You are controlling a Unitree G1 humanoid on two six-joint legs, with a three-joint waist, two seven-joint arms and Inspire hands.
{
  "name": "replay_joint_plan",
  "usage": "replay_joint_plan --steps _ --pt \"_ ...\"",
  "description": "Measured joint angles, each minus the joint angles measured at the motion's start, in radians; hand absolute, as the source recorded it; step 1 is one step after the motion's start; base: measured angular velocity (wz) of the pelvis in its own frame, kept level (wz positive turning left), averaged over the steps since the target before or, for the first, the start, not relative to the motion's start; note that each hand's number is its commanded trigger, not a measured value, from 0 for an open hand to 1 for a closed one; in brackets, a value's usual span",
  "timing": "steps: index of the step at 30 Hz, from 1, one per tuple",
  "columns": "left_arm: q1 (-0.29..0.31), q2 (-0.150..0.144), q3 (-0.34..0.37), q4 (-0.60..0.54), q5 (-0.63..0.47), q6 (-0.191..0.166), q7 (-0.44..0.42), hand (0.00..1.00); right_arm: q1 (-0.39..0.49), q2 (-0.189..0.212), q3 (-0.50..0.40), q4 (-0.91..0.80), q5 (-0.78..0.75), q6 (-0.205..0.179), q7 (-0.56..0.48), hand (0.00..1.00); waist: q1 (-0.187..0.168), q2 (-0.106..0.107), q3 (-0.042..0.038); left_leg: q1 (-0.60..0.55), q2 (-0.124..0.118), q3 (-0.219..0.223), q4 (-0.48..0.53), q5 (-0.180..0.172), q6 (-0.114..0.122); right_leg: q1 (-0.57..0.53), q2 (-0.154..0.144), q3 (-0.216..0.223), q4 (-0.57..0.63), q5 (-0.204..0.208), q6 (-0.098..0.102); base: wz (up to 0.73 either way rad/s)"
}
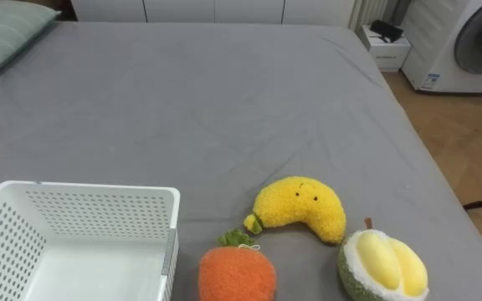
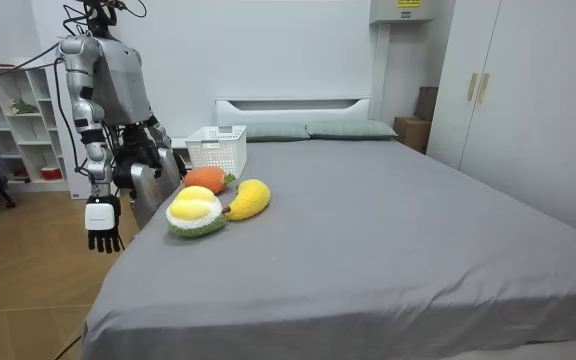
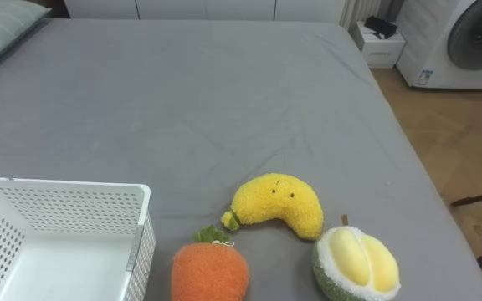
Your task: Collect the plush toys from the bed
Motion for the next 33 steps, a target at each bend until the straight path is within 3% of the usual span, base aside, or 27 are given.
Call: replay_joint_plan --steps 18,22,28,33 --pt "0.006 0.002 0.0 0.0 0.008 0.008 -0.006 0.0 0.002 0.0 -0.001 0.002 0.01 0.002 0.008 0.0 0.0 0.004 -0.0018 0.001 0.0 0.003 -0.002 0.0 0.0 -0.001 0.003 0.011 0.001 0.0 0.0 0.0" --pt "0.004 0.002 0.02 0.0 0.01 0.006 -0.009 0.0 0.014 0.0 -0.004 0.037 0.07 0.003 0.012 0.0 -0.002 0.004 -0.0023 0.004 0.0 0.002 -0.004 0.0 0.0 0.003 0.002 0.012 0.001 0.0 0.0 0.0" --pt "0.011 0.001 0.098 -0.006 0.007 0.017 -0.003 0.0 0.066 -0.001 -0.101 0.039 0.216 0.022 -0.001 0.0 -0.007 -0.006 -0.0016 0.004 0.0 0.003 -0.012 0.001 -0.001 0.001 0.001 0.011 -0.002 0.0 0.0 0.0" --pt "0.009 0.004 0.103 -0.008 -0.005 0.015 0.017 0.0 0.08 -0.004 -0.203 0.037 0.321 0.023 -0.049 0.0 -0.041 -0.01 -0.0017 0.002 0.003 0.018 -0.012 0.001 -0.002 -0.007 0.003 0.022 0.001 0.0 -0.001 -0.07"
